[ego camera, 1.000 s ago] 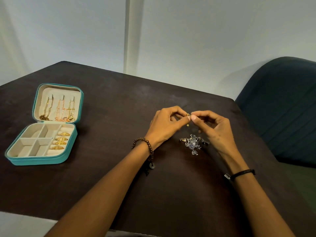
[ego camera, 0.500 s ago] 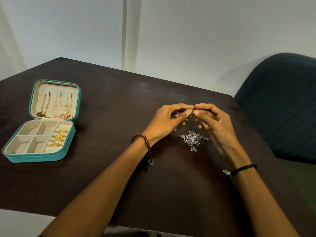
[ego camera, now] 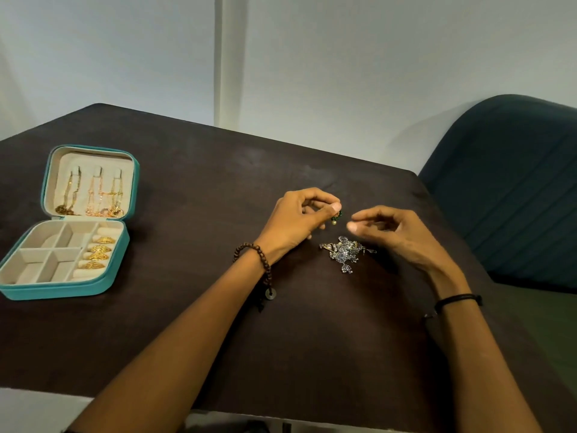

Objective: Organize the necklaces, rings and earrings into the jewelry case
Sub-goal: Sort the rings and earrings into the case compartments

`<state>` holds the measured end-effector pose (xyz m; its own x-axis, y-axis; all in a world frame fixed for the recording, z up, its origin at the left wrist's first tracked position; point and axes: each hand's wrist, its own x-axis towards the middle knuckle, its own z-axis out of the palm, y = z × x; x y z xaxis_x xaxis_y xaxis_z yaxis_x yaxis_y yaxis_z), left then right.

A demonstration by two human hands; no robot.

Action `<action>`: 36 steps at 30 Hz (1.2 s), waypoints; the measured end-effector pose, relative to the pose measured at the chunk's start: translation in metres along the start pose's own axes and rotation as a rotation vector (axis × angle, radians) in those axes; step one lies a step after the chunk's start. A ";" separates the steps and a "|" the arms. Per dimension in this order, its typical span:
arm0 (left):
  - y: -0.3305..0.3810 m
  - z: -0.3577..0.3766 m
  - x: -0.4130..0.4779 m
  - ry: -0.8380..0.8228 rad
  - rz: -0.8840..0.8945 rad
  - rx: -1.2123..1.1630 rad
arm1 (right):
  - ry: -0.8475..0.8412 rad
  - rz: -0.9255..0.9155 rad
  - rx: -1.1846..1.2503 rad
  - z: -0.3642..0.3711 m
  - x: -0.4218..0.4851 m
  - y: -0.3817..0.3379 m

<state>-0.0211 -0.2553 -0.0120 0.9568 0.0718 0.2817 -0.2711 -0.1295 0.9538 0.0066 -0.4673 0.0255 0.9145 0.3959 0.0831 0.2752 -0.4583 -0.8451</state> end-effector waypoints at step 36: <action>0.000 -0.007 0.002 0.063 -0.113 0.049 | 0.151 0.041 0.335 0.033 0.009 -0.001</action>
<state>-0.0201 -0.2481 -0.0108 0.9721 0.1499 0.1806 -0.1555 -0.1650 0.9740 0.0047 -0.4366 0.0094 0.9631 0.2494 0.1010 0.1476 -0.1758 -0.9733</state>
